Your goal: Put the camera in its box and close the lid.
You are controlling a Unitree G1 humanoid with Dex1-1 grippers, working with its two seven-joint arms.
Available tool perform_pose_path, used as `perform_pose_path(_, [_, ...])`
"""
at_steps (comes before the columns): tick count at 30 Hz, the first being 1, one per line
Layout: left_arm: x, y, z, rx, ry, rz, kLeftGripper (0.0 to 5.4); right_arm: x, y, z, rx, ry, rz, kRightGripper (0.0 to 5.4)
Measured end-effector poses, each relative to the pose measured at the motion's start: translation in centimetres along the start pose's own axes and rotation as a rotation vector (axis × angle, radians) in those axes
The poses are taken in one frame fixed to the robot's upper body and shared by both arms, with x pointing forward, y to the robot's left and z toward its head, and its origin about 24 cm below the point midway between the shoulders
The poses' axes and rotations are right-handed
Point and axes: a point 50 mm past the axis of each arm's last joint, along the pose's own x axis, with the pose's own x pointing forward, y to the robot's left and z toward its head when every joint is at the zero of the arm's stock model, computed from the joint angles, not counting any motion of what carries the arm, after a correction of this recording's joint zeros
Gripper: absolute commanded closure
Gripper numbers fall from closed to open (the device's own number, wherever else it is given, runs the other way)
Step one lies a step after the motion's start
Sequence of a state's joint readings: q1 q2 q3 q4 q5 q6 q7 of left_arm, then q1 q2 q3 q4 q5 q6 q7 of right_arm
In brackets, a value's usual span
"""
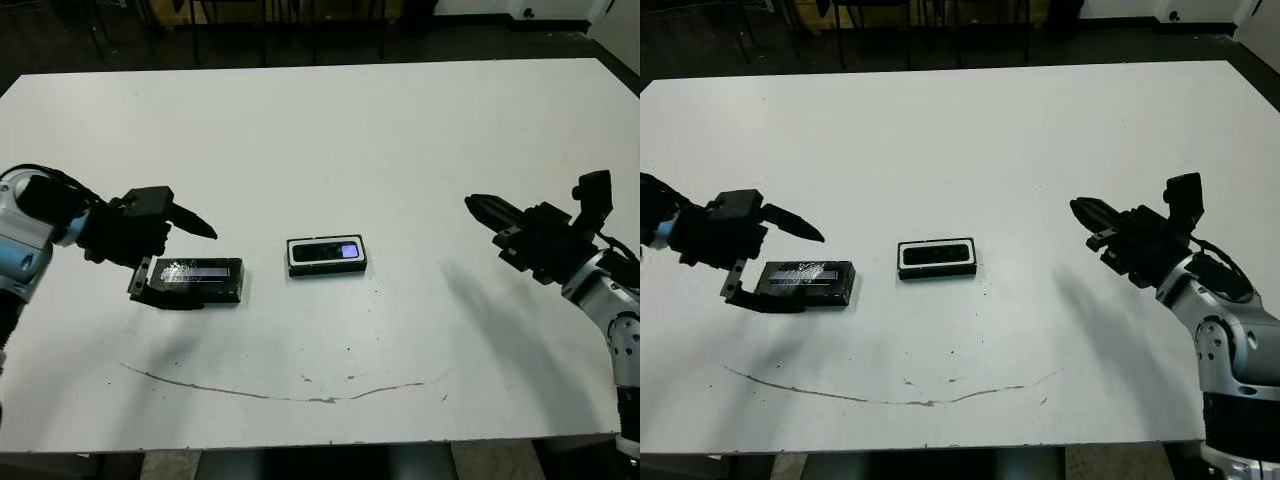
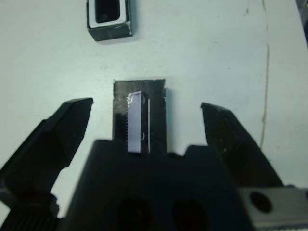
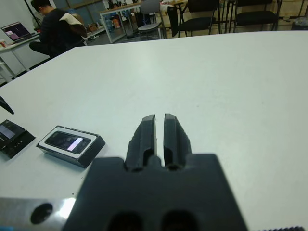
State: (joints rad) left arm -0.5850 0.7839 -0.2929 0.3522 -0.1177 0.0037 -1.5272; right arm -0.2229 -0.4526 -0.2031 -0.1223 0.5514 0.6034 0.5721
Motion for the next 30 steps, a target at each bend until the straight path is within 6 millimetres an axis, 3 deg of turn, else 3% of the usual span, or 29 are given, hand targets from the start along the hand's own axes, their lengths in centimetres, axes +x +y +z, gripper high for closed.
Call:
perform_pose_path(7, [0.4,0.1,-1.4,-0.05,0.024,-0.002,0.01,-0.3,0.7,0.7,0.017,-0.002,0.01,5.4])
perform_pose_path(30, [1.5,0.7,-3.6,-0.157,0.095,-0.031,0.01,-1.0,0.1,-0.1,0.019,0.054,-0.064,5.4])
